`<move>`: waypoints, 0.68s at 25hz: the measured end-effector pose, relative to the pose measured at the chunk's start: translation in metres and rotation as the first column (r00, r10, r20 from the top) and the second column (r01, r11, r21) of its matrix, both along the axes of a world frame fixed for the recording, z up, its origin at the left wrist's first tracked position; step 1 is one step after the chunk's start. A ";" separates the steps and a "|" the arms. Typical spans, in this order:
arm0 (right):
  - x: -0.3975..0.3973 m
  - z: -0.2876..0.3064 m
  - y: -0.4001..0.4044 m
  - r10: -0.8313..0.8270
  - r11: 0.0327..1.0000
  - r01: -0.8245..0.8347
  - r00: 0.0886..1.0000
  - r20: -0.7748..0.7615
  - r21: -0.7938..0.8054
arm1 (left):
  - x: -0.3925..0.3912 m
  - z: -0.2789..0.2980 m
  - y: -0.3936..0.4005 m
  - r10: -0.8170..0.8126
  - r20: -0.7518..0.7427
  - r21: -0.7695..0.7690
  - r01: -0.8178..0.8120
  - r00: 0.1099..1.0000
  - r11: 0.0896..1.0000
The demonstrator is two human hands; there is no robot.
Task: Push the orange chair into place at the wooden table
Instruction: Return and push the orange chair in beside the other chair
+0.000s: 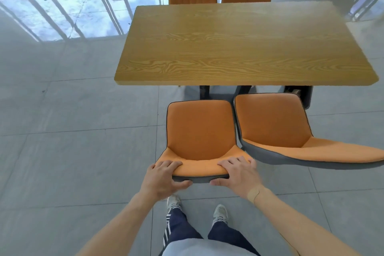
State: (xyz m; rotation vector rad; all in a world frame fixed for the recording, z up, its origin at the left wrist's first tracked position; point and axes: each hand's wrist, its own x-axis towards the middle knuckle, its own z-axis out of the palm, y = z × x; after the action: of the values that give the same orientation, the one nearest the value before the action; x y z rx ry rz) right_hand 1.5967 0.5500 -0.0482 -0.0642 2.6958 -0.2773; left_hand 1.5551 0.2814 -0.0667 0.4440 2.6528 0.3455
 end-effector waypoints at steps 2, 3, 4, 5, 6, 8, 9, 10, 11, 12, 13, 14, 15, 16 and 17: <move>0.003 -0.001 0.000 0.014 1.000 -0.014 0.999 -0.029 -0.002 | 0.005 0.004 0.007 0.030 0.012 -0.036 -0.030 0.999 0.999; 0.005 0.000 0.001 0.022 1.000 -0.021 0.999 -0.032 0.003 | 0.007 0.006 0.011 0.031 0.011 -0.072 -0.030 0.999 0.997; 0.009 0.000 0.003 0.028 1.000 -0.027 0.999 -0.035 0.006 | 0.012 0.008 0.016 0.030 0.015 -0.103 -0.029 0.999 0.994; 0.013 0.000 0.005 0.034 0.999 -0.034 0.998 -0.049 0.004 | 0.018 0.008 0.020 0.037 0.017 -0.116 -0.034 0.999 0.993; 0.017 -0.001 0.006 0.042 0.999 -0.042 0.997 -0.064 0.001 | 0.025 0.009 0.023 0.044 0.016 -0.116 -0.042 0.999 0.992; 0.026 -0.003 0.007 0.060 0.998 -0.059 0.996 -0.068 0.009 | 0.037 0.008 0.022 0.053 0.012 -0.106 -0.051 0.999 0.993; 0.031 -0.004 0.005 0.064 0.998 -0.064 0.996 -0.068 0.010 | 0.042 0.007 0.020 0.052 0.008 -0.107 -0.051 0.999 0.993; 0.038 -0.006 0.004 0.060 0.998 -0.060 0.995 -0.076 0.007 | 0.048 0.006 0.017 0.047 0.003 -0.109 -0.046 0.999 0.993; 0.046 -0.006 0.002 0.053 0.999 -0.053 0.995 -0.083 0.010 | 0.053 0.005 0.015 0.038 -0.002 -0.110 -0.038 0.999 0.993; 0.052 -0.007 0.001 0.048 0.999 -0.047 0.996 -0.080 0.019 | 0.057 0.005 0.014 0.026 -0.010 -0.110 -0.027 1.000 0.994; 0.058 -0.007 0.001 0.041 0.999 -0.040 0.997 -0.071 0.025 | 0.061 0.005 0.015 0.012 -0.016 -0.109 -0.014 1.000 0.994; 0.064 -0.008 0.001 0.034 0.999 -0.033 0.997 -0.063 0.022 | 0.066 0.004 0.015 0.003 -0.021 -0.110 -0.005 1.000 0.994; 0.068 -0.008 0.003 0.029 1.000 -0.029 0.998 -0.060 0.012 | 0.071 0.004 0.017 0.004 -0.029 -0.109 -0.007 1.000 0.994; 0.071 -0.008 0.005 0.023 1.000 -0.023 0.998 -0.051 0.001 | 0.076 0.003 0.019 0.011 -0.040 -0.101 -0.015 0.999 0.995; 0.073 -0.007 0.007 0.015 1.000 -0.015 0.999 -0.037 -0.009 | 0.081 0.003 0.021 0.022 -0.055 -0.087 -0.027 0.998 0.996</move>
State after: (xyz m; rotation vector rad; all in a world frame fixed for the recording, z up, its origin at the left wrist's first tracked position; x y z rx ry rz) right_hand 1.6692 0.5568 -0.0552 -0.0932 2.7300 -0.2866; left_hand 1.6360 0.3024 -0.0640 0.3986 2.7158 0.2266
